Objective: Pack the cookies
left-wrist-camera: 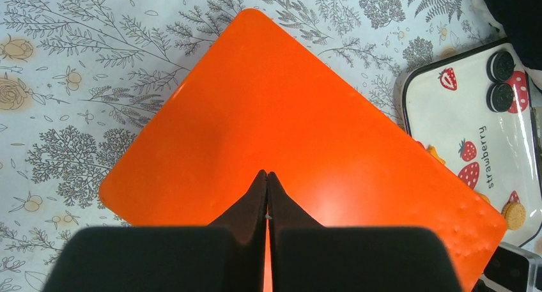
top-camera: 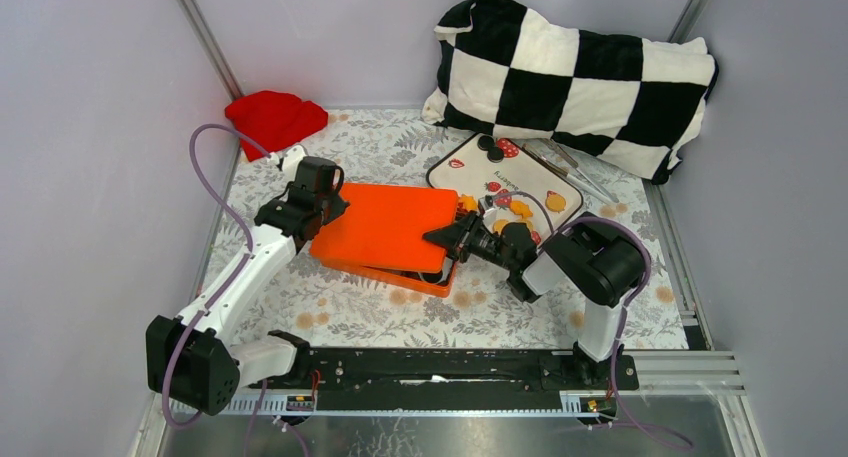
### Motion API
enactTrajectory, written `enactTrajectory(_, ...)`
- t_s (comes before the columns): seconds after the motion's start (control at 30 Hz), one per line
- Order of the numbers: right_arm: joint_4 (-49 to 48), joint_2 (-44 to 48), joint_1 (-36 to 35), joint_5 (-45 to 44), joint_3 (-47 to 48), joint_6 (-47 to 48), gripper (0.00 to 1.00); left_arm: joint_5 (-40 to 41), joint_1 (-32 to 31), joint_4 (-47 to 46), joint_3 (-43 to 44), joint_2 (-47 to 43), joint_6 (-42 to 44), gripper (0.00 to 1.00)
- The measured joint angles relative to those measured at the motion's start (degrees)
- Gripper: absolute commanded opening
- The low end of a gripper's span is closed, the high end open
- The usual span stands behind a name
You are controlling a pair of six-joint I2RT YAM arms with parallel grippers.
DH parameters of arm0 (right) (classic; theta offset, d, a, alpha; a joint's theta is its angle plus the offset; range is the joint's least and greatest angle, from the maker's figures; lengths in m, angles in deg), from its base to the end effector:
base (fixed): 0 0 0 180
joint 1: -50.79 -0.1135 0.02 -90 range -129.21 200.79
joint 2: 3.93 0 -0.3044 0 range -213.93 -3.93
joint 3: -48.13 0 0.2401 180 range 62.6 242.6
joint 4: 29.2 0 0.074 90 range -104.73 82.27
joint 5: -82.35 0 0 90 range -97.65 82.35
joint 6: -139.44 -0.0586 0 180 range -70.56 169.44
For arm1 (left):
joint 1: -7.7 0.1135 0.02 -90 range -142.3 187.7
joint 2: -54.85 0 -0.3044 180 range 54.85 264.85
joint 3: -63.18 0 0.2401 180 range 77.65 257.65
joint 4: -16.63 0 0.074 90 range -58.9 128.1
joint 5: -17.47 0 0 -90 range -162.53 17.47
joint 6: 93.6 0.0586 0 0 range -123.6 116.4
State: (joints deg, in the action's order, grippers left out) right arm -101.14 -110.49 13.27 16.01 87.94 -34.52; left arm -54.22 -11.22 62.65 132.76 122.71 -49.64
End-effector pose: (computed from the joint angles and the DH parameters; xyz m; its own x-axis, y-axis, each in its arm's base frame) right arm 0.2464 0.2188 0.1962 -0.8624 0.4862 -0.1409 -0.1634 -0.0040 0.9866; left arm 0.2312 -0.0598 0.3121 -0.5271 -0.5417 -0.6547 -0.4095 0.8370 -0.3629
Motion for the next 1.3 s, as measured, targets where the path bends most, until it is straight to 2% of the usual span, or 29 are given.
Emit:
enactTrajectory(0.2,-0.9,-0.8,0.0,-1.2,-0.8,-1.4,0.0,-0.6,0.0,0.0,0.0,0.0,0.2,0.0)
enactTrajectory(0.57,-3.5,0.0,0.1,-6.3,-10.8,-1.0,0.01,-2.8,0.0,-1.0,-3.4,0.0,0.2,0.0)
enactTrajectory(1.03,-5.1,1.9,0.5,-7.8,-12.8,-1.1,0.6,-6.4,-0.6,-7.1,-13.7,1.6,-0.4,0.0)
enactTrajectory(1.17,-4.8,4.7,0.6,-8.2,-14.3,0.1,0.7,-7.8,-0.9,-13.1,-16.1,2.1,-1.5,0.0)
enactTrajectory(1.3,-1.8,9.4,0.6,-8.6,-16.2,1.7,0.71,-9.1,-1.0,-18.4,-16.8,3.9,-2.3,0.0)
